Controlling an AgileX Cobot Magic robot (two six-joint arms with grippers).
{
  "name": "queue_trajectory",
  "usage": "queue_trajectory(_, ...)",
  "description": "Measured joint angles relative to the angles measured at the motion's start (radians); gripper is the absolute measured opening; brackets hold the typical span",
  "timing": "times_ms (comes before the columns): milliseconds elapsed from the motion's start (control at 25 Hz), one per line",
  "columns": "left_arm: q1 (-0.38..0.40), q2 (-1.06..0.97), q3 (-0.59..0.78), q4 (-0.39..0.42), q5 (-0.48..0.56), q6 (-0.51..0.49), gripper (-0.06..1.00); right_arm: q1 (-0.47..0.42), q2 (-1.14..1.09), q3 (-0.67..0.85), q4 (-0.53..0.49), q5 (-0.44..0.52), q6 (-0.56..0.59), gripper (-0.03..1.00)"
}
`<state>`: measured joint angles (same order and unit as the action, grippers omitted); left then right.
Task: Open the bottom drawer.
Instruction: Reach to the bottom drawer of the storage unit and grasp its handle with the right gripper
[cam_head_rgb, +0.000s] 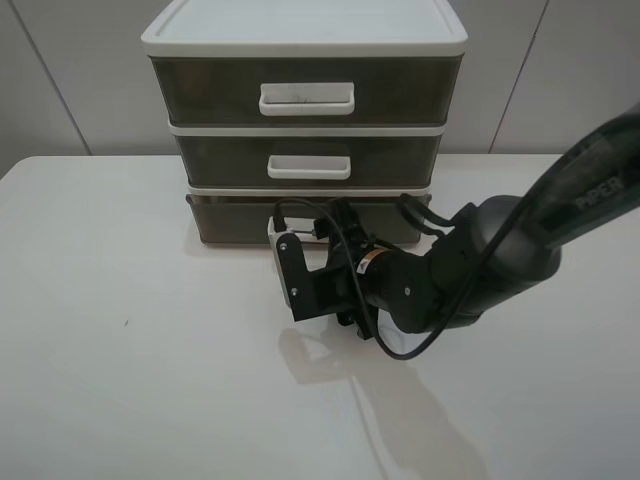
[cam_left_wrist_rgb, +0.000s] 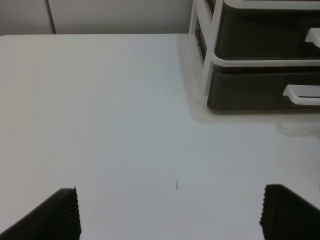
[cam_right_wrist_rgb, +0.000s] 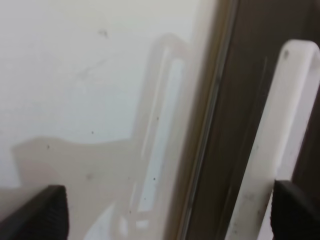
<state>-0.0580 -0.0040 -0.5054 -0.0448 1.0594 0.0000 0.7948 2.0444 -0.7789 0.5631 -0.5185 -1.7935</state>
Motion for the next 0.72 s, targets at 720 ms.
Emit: queue_trajectory(720,0.0,0.0,0.0,0.0,0.0,0.0,0.74,-0.046,-0.008,-0.08,0.085,0.153,-0.054,0.8)
